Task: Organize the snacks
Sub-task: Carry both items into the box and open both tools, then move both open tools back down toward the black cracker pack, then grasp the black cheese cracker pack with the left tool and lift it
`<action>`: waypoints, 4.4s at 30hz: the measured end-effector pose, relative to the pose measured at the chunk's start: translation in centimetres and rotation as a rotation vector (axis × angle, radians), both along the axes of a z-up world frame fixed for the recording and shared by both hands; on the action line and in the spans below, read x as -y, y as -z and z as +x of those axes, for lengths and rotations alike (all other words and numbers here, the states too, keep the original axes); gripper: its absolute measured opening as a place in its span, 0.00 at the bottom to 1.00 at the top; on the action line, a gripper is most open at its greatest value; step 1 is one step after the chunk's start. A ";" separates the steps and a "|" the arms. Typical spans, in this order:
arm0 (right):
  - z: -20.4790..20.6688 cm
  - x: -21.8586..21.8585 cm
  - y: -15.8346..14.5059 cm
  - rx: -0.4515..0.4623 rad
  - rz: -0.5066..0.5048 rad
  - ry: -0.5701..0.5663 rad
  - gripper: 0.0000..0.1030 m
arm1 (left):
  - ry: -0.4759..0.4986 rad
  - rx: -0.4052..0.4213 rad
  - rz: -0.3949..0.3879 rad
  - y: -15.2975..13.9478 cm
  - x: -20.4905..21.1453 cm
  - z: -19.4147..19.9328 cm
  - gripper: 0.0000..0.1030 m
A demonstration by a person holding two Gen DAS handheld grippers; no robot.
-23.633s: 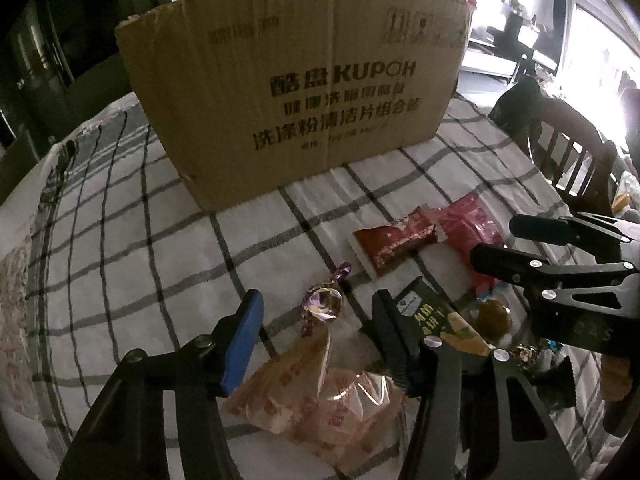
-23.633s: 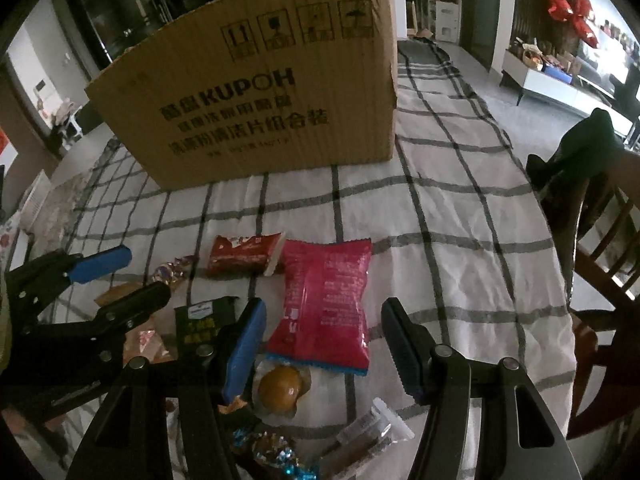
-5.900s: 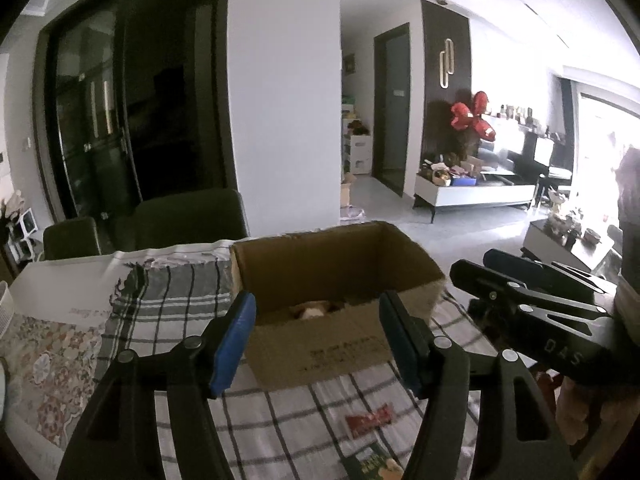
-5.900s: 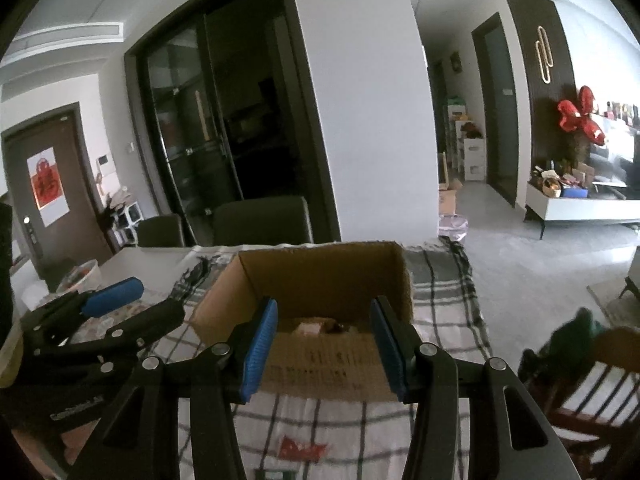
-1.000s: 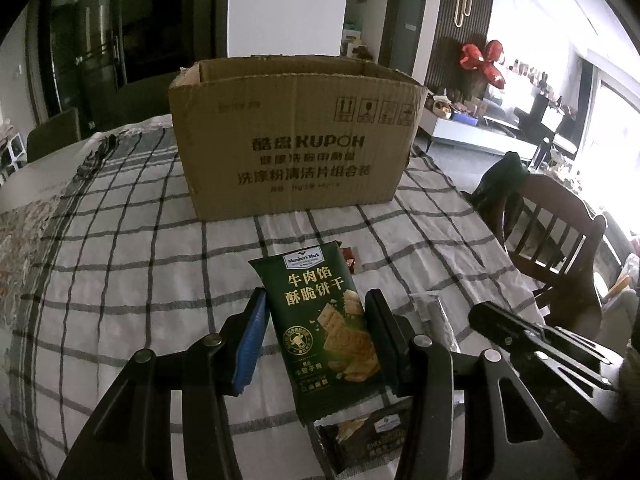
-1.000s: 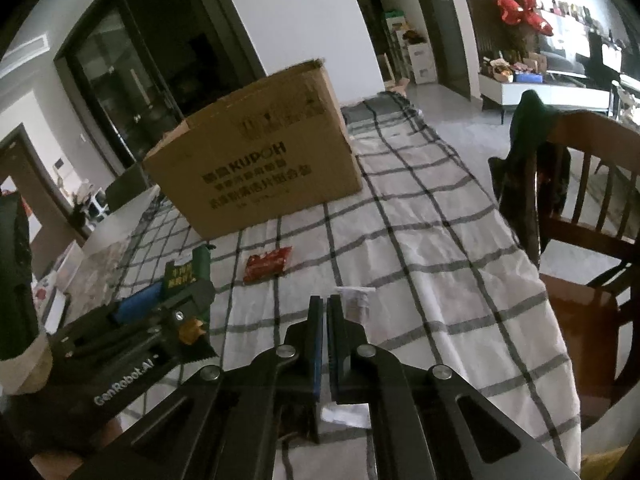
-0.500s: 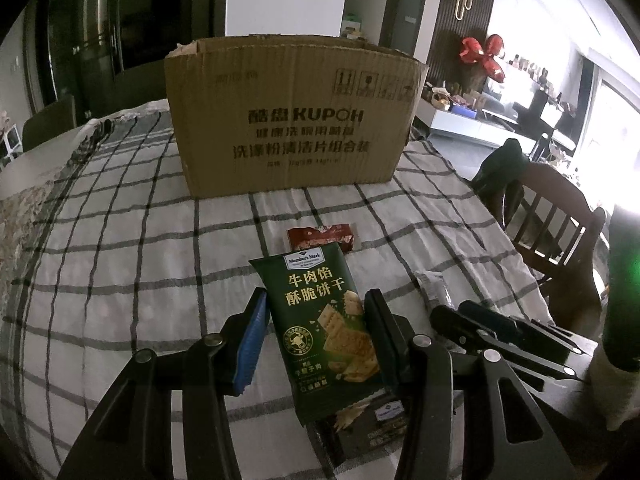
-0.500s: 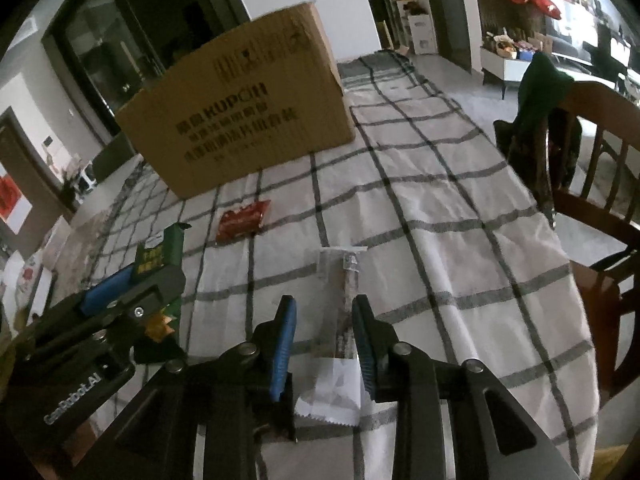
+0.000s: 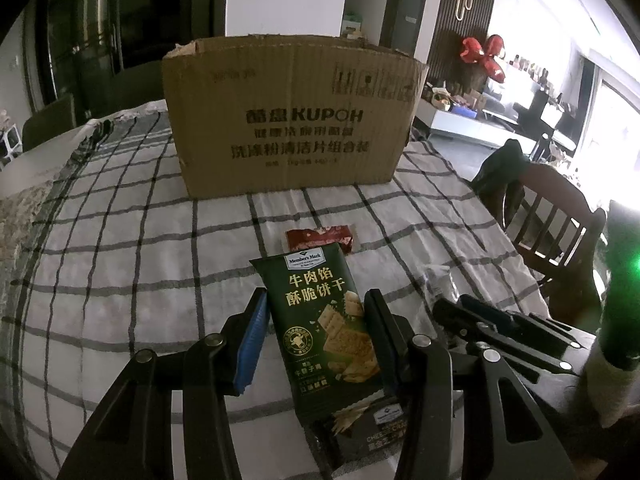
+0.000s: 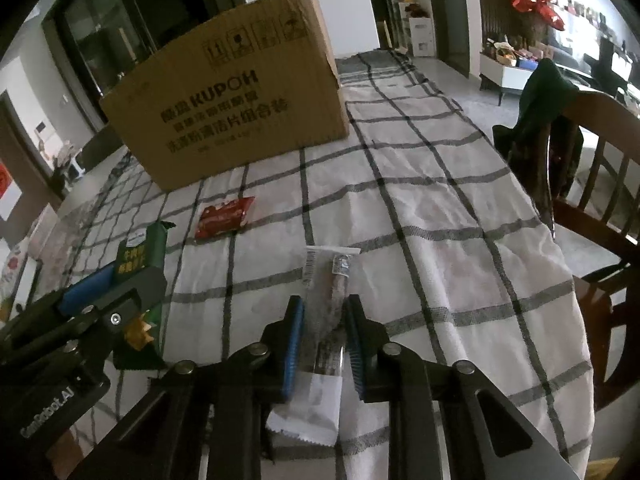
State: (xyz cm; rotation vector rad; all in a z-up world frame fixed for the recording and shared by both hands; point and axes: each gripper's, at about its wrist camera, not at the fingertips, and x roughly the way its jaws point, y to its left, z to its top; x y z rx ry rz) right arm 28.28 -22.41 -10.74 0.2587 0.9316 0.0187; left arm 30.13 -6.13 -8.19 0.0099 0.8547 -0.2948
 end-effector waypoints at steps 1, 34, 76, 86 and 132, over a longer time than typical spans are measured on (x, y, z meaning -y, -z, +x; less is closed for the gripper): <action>0.0 0.0 -0.3 0.010 0.003 -0.001 0.22 | 0.001 0.003 -0.003 -0.2 0.0 -0.1 0.46; 7.9 -0.4 -17.0 0.406 0.023 -0.153 0.22 | 0.024 0.327 0.014 -14.7 -2.0 7.0 0.46; 10.3 -1.3 -15.4 0.373 -0.077 -0.258 0.35 | -0.007 0.362 0.088 -13.6 -2.6 7.0 0.69; 3.9 -1.3 -14.9 0.367 -0.085 -0.222 0.35 | 0.072 0.342 0.101 -11.6 -2.4 1.0 0.69; -8.6 -1.9 -0.6 -0.082 -0.046 0.030 0.50 | 0.759 0.078 0.296 3.3 2.1 -6.5 0.57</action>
